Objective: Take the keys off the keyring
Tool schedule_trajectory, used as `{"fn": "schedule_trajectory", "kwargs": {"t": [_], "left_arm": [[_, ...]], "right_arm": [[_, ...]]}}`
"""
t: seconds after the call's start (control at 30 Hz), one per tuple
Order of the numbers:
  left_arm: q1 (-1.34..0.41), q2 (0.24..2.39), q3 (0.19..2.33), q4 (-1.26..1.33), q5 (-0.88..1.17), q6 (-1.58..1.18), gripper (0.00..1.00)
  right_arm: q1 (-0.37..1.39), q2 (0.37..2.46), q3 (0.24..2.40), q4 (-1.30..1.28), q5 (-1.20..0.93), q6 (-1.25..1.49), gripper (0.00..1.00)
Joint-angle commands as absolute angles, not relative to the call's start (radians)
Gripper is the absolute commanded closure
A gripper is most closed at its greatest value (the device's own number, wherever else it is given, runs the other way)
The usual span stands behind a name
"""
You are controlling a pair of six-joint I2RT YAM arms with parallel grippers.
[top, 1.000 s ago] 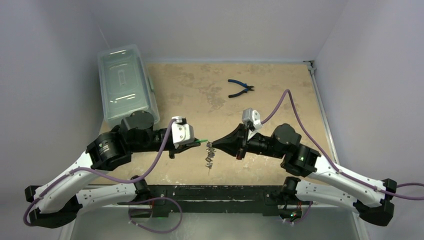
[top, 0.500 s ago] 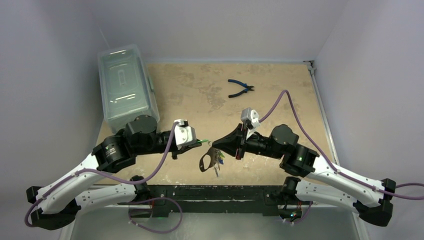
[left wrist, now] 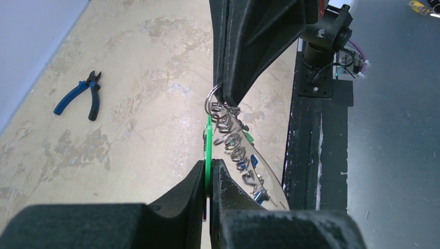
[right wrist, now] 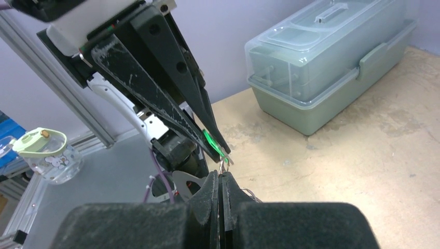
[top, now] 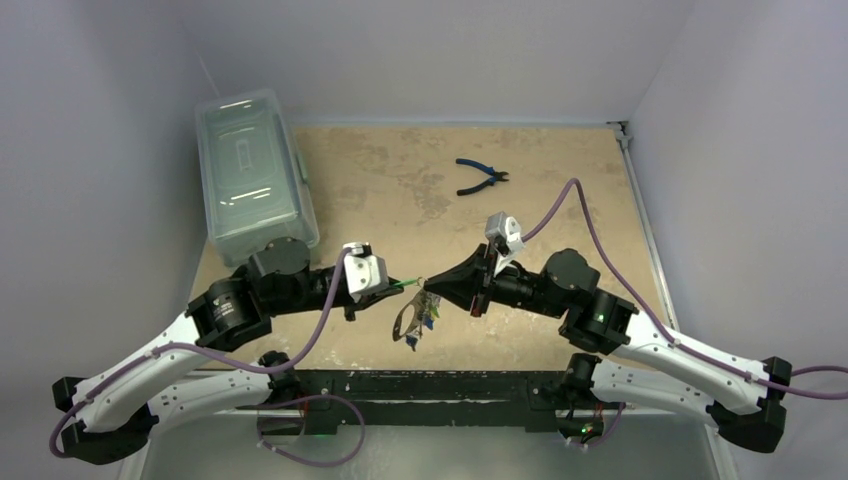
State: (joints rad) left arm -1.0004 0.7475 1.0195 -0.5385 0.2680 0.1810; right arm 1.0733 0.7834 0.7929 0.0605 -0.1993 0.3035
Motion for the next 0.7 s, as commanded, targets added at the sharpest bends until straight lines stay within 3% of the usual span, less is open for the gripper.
{"fn": "schedule_trajectory", "kwargs": {"t": [0.0, 0.4, 0.67], "left_arm": [[-0.992, 0.739, 0.997, -0.499, 0.258, 0.157, 1.0], [-0.991, 0.698, 1.062, -0.534, 0.213, 0.143, 1.0], [-0.991, 0.74, 1.089, -0.531, 0.194, 0.137, 1.0]], "right_arm": [[1.074, 0.762, 0.799, 0.179, -0.181, 0.32, 1.0], [1.074, 0.746, 0.812, 0.105, -0.111, 0.306, 1.0], [1.074, 0.822, 0.818, 0.103, -0.212, 0.311, 1.0]]}}
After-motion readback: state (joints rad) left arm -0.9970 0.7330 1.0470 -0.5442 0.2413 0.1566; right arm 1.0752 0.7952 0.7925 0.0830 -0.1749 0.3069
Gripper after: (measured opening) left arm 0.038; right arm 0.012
